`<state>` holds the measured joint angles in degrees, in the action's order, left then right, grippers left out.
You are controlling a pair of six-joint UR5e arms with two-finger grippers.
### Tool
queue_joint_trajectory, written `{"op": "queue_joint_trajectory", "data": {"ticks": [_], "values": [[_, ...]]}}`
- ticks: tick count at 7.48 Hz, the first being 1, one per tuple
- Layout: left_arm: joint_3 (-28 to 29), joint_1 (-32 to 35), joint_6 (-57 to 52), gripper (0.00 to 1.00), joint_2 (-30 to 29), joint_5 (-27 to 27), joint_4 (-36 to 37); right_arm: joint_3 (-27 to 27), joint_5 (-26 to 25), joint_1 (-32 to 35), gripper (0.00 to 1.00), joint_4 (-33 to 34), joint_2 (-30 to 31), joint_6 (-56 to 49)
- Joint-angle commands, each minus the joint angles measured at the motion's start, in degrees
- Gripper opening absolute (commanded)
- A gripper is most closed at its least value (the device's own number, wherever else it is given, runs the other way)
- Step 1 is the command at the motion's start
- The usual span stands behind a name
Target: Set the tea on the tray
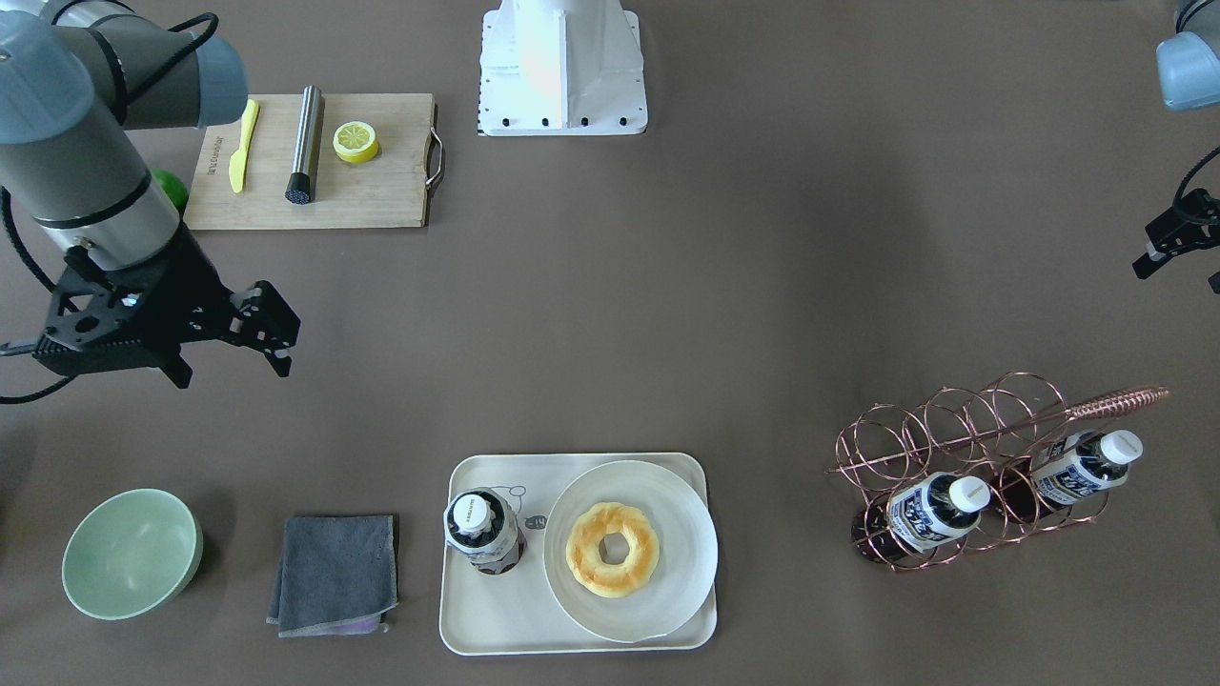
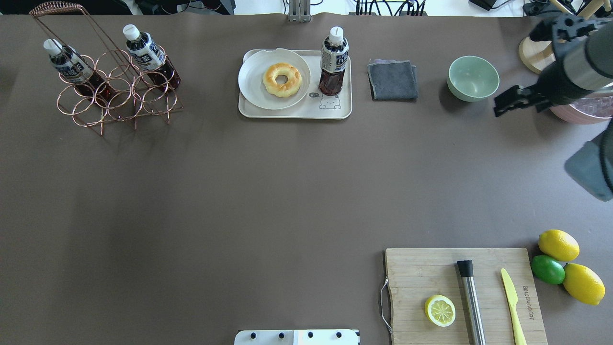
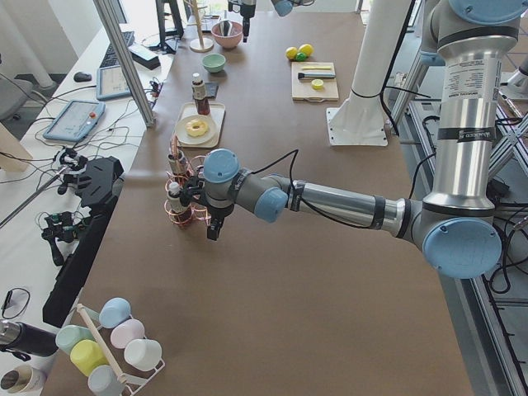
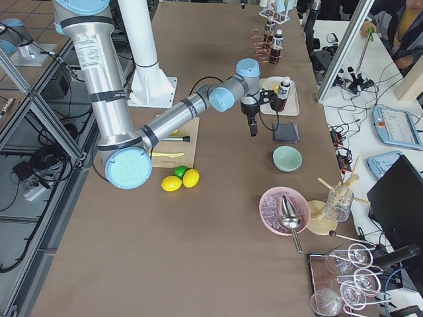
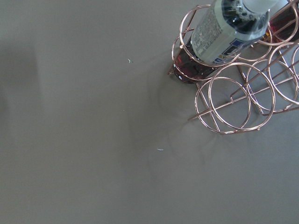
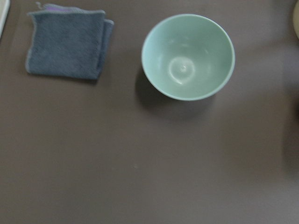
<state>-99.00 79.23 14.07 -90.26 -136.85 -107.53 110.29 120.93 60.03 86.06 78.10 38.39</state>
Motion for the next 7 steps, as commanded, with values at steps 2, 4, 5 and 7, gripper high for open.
{"op": "queue_joint_trajectory", "data": {"ticks": [2, 4, 5, 7], "values": [[0.91, 6.02, -11.24, 0.97, -2.64, 1.40, 7.42, -5.23, 12.05, 18.08, 1.00, 2.00, 13.99, -34.01], [4.33, 7.24, -16.68, 0.97, -4.12, 0.88, 11.35, -11.03, 12.57, 25.11, 1.00, 2.18, 14.53, -47.65], [6.17, 8.82, -20.10, 0.97, -5.26, 0.97, 14.68, -12.36, 12.49, 26.96, 1.00, 2.18, 14.71, -49.71], [11.19, 13.30, -25.32, 0.97, -6.95, 0.88, 15.77, -13.69, 11.62, 30.05, 1.00, 2.18, 16.02, -53.76]]}}
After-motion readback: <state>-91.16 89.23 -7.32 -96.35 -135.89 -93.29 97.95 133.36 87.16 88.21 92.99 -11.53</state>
